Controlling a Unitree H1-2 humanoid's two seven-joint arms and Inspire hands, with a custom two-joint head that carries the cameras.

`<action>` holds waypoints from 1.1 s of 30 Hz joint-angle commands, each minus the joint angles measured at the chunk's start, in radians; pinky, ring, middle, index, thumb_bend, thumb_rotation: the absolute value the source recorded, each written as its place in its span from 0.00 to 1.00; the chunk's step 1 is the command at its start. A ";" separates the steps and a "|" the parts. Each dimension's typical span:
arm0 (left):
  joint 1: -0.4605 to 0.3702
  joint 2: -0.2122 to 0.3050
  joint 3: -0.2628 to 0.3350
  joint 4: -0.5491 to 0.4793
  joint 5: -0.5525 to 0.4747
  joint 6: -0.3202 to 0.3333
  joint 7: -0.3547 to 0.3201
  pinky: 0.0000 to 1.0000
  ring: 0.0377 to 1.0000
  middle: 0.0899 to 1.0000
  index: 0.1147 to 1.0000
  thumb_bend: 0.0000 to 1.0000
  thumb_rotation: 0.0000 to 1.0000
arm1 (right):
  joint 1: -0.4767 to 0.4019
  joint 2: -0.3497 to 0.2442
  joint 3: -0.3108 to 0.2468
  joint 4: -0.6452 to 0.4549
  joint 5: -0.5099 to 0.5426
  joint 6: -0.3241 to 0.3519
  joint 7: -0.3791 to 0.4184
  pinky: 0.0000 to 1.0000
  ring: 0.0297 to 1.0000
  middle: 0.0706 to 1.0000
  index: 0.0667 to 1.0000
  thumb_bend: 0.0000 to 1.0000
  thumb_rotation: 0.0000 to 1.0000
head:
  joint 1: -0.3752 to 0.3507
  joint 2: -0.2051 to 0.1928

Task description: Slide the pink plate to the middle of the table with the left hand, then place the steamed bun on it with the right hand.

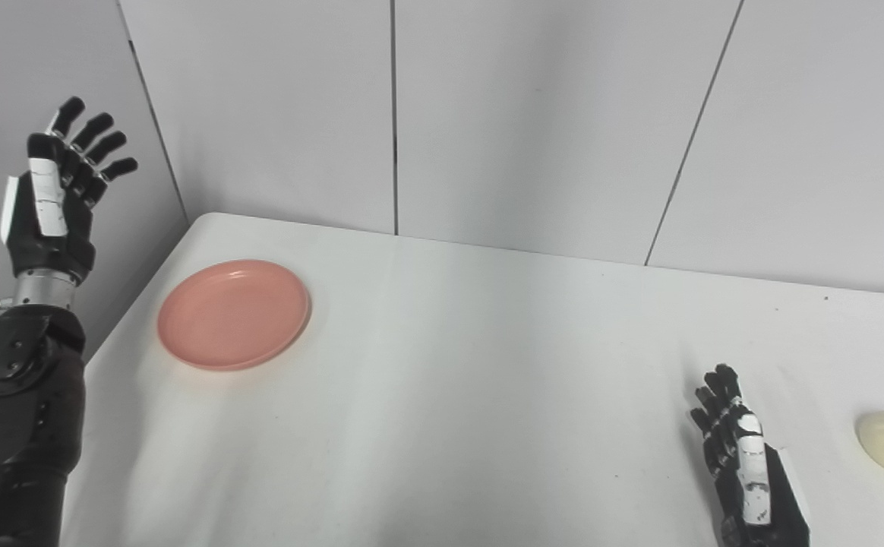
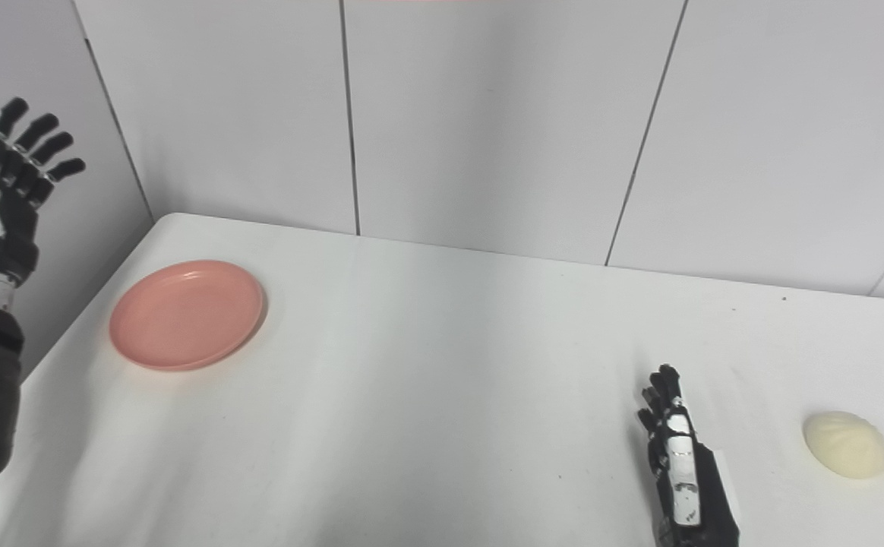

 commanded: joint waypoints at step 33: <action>-0.108 -0.001 -0.069 0.507 0.103 -0.161 0.099 0.70 0.78 0.82 0.86 0.94 0.90 | 0.010 0.029 -0.026 -0.024 -0.009 -0.063 -0.014 1.00 1.00 0.99 1.00 0.75 1.00 | -0.027 0.028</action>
